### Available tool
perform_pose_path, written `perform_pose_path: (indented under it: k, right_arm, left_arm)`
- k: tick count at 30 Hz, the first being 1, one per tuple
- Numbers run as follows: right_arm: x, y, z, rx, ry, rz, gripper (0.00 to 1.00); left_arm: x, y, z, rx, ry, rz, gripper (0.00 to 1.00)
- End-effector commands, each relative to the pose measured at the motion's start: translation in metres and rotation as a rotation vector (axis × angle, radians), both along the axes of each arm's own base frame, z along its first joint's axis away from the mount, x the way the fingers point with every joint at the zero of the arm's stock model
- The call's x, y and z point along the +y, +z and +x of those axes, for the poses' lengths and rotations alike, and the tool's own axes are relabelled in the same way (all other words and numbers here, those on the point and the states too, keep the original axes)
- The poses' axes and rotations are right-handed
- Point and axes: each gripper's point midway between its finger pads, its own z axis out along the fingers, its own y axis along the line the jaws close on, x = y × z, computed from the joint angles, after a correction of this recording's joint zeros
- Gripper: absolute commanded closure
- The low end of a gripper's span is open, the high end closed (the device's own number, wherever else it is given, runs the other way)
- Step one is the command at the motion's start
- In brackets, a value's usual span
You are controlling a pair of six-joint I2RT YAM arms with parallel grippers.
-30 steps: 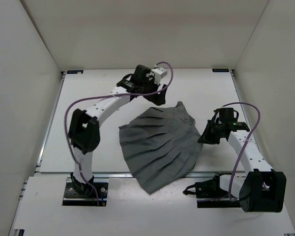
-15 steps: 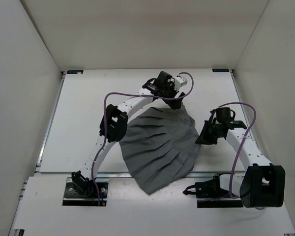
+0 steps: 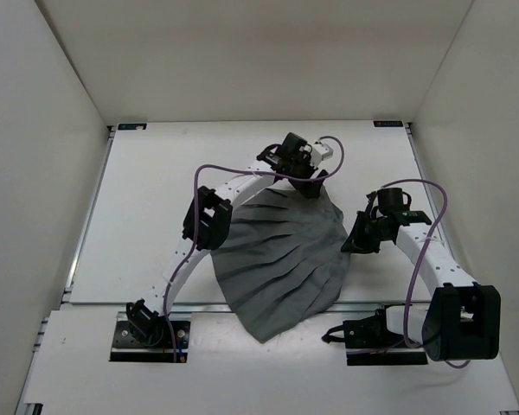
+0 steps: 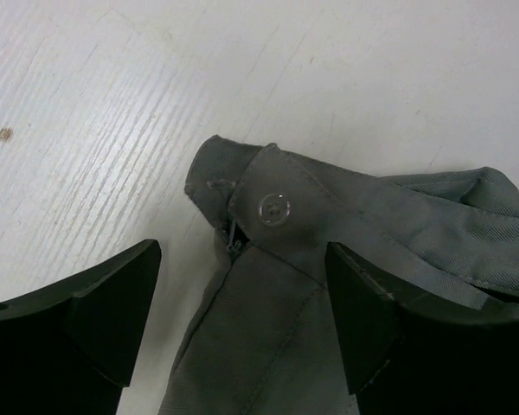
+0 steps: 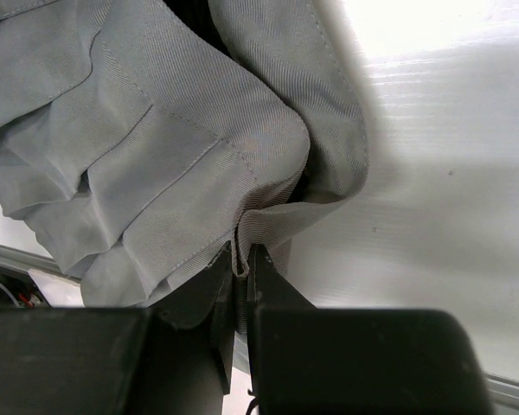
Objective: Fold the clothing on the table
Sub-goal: Flatten the skirt out
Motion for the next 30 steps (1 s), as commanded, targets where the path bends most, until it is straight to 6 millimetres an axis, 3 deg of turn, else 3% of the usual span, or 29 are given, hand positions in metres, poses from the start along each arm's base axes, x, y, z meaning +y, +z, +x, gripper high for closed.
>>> perform_pose_path:
  k: [1, 3, 7, 12, 14, 15, 17, 18, 20, 25, 30]
  right_arm:
    - [0.007, 0.011, 0.011, -0.045, 0.015, 0.034, 1.0]
    - [0.006, 0.014, 0.013, -0.061, 0.016, 0.033, 1.0]
    - [0.005, 0.017, 0.013, -0.072, 0.015, 0.036, 1.0]
    - [0.005, 0.018, 0.015, -0.081, 0.006, 0.038, 1.0]
    - [0.007, 0.017, 0.012, -0.073, 0.019, 0.043, 1.0]
    - [0.006, 0.021, 0.014, -0.09, 0.014, 0.047, 1.0]
    - [0.003, 0.02, 0.015, -0.09, 0.006, 0.04, 1.0]
    - [0.003, 0.019, 0.013, -0.084, 0.004, 0.042, 1.0]
    - [0.004, 0.017, 0.012, -0.085, 0.01, 0.047, 1.0]
    - [0.002, 0.024, 0.017, -0.122, 0.026, 0.053, 1.0]
    - [0.005, 0.045, 0.027, -0.217, 0.082, 0.058, 1.0]
  left_arm:
    - [-0.023, 0.033, -0.013, -0.052, -0.068, -0.044, 0.14]
    - [-0.024, 0.029, -0.017, -0.031, -0.074, -0.05, 0.17]
    - [-0.027, 0.035, -0.022, -0.024, -0.077, -0.058, 0.1]
    - [-0.026, 0.029, -0.022, -0.012, -0.053, -0.042, 0.18]
    - [-0.025, 0.029, -0.019, 0.009, -0.033, -0.055, 0.35]
    - [-0.023, 0.029, -0.019, 0.022, -0.027, -0.059, 0.51]
    - [-0.022, 0.025, -0.018, 0.061, -0.007, -0.074, 0.69]
    - [-0.018, 0.024, -0.014, 0.059, 0.005, -0.071, 0.87]
    - [-0.019, 0.023, -0.011, 0.068, 0.022, -0.08, 1.0]
    - [-0.006, 0.036, 0.004, 0.033, 0.075, -0.061, 1.0]
    - [0.015, 0.104, 0.02, -0.017, 0.135, -0.146, 1.0]
